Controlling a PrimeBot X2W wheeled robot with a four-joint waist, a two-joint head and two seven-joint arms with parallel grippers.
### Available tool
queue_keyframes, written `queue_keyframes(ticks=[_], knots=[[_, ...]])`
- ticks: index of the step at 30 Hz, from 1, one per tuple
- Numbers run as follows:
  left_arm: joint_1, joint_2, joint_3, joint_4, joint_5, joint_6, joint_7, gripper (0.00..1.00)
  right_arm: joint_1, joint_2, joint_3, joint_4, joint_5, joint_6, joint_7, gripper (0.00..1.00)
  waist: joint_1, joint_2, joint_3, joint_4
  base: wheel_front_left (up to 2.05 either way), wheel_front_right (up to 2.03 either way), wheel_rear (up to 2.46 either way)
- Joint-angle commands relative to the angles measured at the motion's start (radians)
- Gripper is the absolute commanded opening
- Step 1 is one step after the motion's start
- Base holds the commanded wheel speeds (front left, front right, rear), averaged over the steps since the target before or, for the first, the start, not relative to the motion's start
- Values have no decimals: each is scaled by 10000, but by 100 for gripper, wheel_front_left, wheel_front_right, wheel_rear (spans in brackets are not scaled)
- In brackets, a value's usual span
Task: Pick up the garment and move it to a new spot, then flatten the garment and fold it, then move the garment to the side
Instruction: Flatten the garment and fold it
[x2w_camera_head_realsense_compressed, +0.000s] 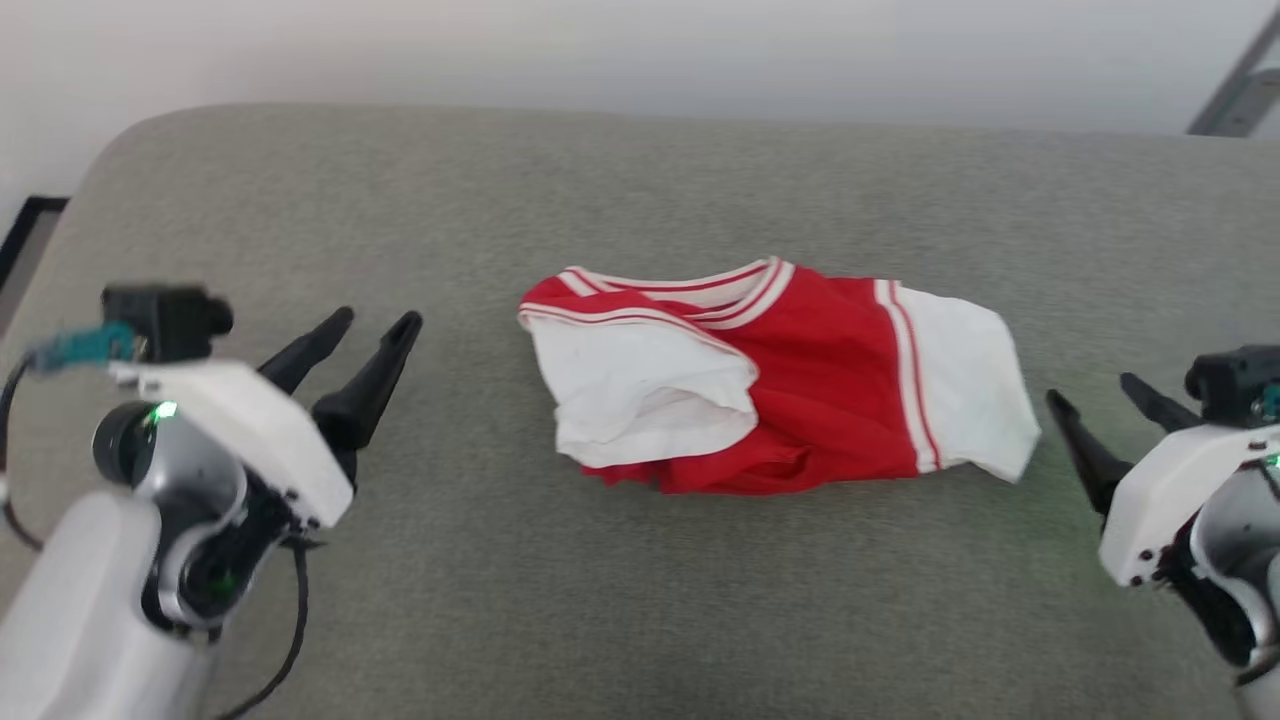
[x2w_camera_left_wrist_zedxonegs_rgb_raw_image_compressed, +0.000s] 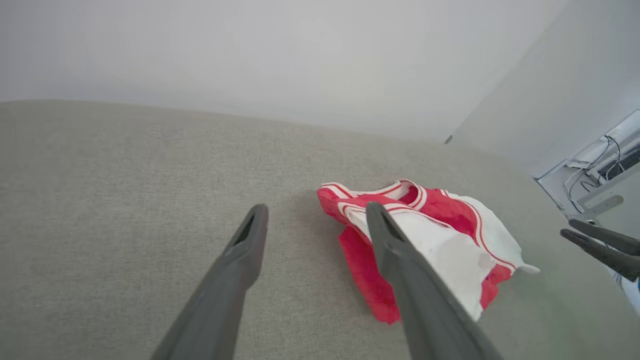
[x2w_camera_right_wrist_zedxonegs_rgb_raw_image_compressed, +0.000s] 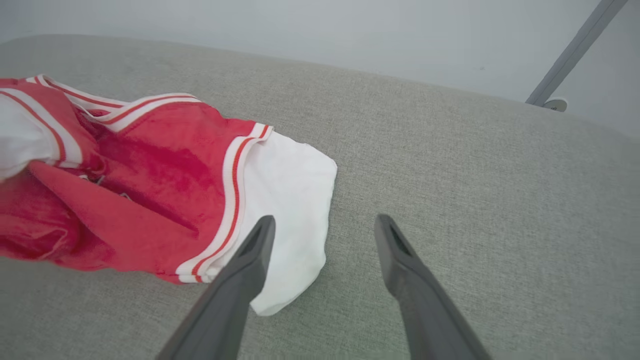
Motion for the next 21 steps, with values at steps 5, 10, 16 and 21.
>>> queue_keyframes(ticks=[5,10,16,21], knots=[[-924,157,-391,-282,-658,642,2249,100,559,907,-548,-545,-800,0,-821,100,0,-1,-174,-571,0,0,0],[-1483,249,-790,-493,-1077,1512,4265,100,850,1500,-860,-720,-1185,0,-1243,100,0,-1,-277,-936,0,0,0],[-1777,308,-1330,-784,-1341,2661,6297,100,1065,1861,-1067,-703,-1465,0,-1298,100,0,-1,-355,-1204,0,0,0],[-1691,352,-1785,-986,-1314,3339,7319,100,1136,2056,-1145,-779,-1532,0,-1213,100,0,-1,-284,-1332,0,0,0]])
